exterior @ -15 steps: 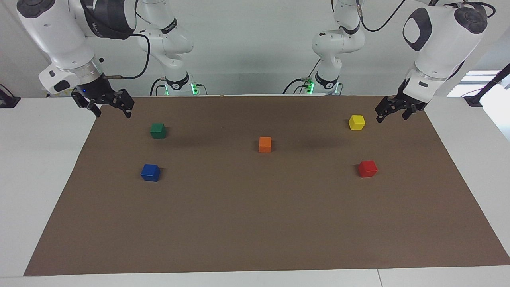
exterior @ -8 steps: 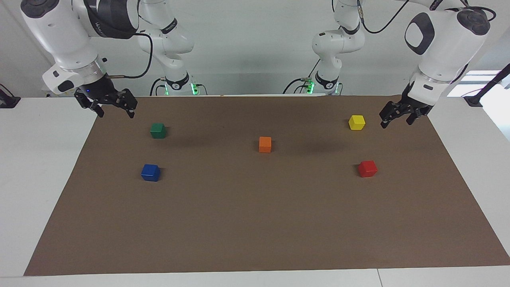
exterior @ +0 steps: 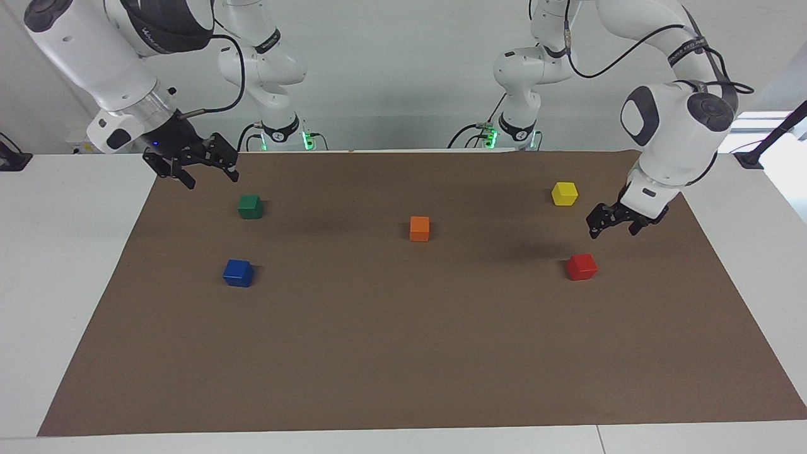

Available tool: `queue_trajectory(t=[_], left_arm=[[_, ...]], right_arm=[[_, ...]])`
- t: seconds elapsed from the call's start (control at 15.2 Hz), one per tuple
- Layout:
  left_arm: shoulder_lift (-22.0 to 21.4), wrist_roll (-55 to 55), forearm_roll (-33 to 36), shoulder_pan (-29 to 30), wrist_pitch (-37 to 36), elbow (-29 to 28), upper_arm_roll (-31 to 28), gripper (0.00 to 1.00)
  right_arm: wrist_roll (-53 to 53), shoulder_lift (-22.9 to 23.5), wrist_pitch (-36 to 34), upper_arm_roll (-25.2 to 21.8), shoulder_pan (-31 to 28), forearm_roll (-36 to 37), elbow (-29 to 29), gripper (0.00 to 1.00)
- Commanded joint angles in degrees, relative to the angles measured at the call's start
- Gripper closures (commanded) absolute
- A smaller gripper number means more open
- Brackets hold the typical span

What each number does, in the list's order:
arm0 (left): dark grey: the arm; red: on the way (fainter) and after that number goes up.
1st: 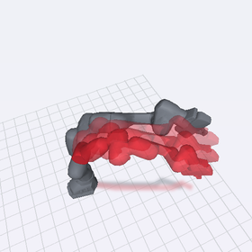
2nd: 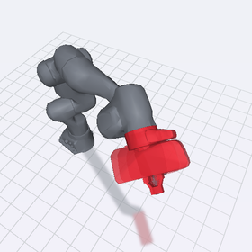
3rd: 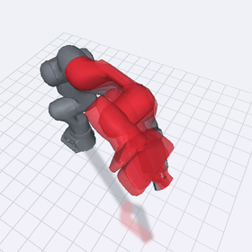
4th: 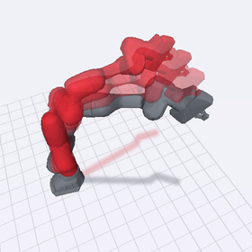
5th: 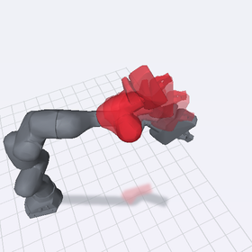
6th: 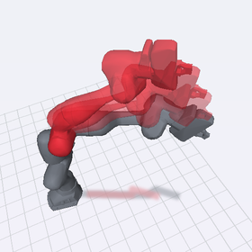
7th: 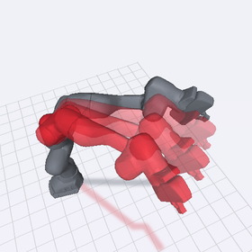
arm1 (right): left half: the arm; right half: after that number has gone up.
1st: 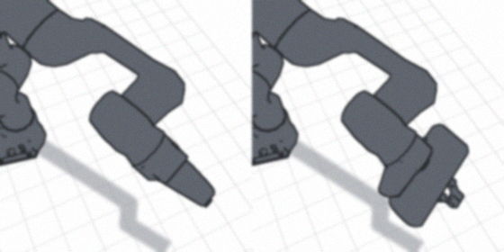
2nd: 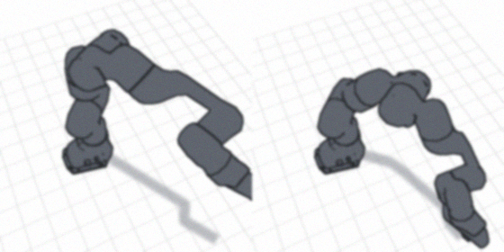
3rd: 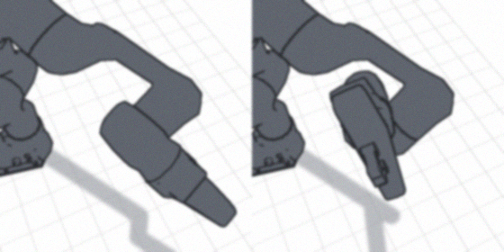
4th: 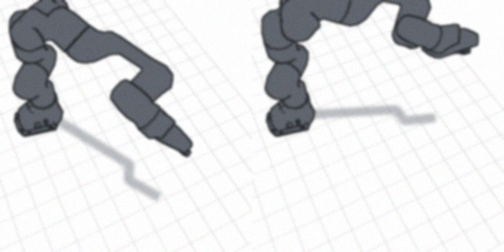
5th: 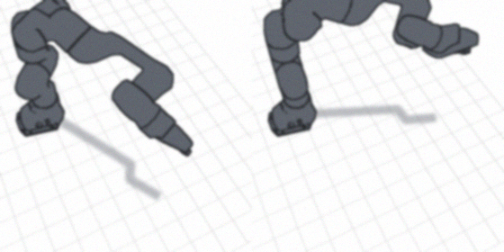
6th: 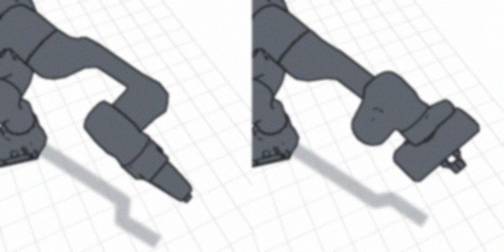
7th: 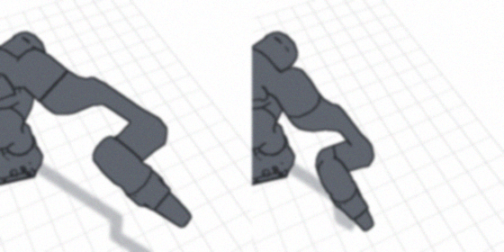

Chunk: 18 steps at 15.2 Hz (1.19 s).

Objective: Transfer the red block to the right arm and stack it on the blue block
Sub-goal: 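Grasp the red block with the left gripper while the right gripper rises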

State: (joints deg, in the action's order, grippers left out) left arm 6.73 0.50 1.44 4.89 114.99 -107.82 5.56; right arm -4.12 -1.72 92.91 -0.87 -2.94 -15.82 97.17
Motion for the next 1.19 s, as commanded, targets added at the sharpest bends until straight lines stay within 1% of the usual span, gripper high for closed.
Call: queue_trajectory(t=[0.0,0.13,0.26,0.33,0.46,0.59,0.79,0.92,1.05,1.12], left_arm=[[2.1,-0.9,1.2,-0.1,4.4,-1.8,-0.2,0.0],[2.5,-0.9,1.1,0.0,8.6,-4.5,-0.1,0.0],[3.1,-1.0,1.2,0.1,11.6,-6.7,-0.2,0.0],[4.6,-1.0,1.2,0.1,12.2,-6.8,-0.2,0.0],[6.0,-0.9,1.1,0.0,12.6,-6.4,-0.1,0.0],[9.3,-0.5,1.1,-0.7,13.5,-5.6,-0.1,0.0],[9.9,-0.6,1.1,-0.7,14.2,-5.7,-0.1,0.0],[9.9,-0.6,1.1,-0.3,14.5,-6.0,-0.1,0.0],[10.1,-0.5,1.1,-0.2,14.6,-6.1,-0.1,0.01],[10.1,-0.2,1.0,-0.3,14.5,-6.1,-0.1,0.25]], right_arm=[[-2.6,0.1,1.1,0.3,-1.8,-8.4,1.4,0.0],[-4.0,0.1,1.0,0.3,-1.8,-13.2,2.2,0.0],[-6.0,0.1,0.9,0.3,-2.0,-20.9,4.9,0.0],[-7.1,0.1,1.0,0.3,-2.9,-24.9,5.9,0.0],[-9.9,0.1,0.8,0.3,-4.0,-32.0,8.4,0.0],[-13.7,0.1,0.3,0.3,-5.1,-38.7,11.1,0.0],[-17.0,0.1,-1.1,0.3,-5.3,-50.2,16.3,0.0],[-20.0,0.3,-1.7,0.3,-5.1,-55.3,18.7,0.0],[-24.3,2.2,-4.0,0.3,-4.8,-61.6,20.7,0.0],[-26.0,3.6,-6.0,0.3,-5.0,-63.7,20.8,0.0]])
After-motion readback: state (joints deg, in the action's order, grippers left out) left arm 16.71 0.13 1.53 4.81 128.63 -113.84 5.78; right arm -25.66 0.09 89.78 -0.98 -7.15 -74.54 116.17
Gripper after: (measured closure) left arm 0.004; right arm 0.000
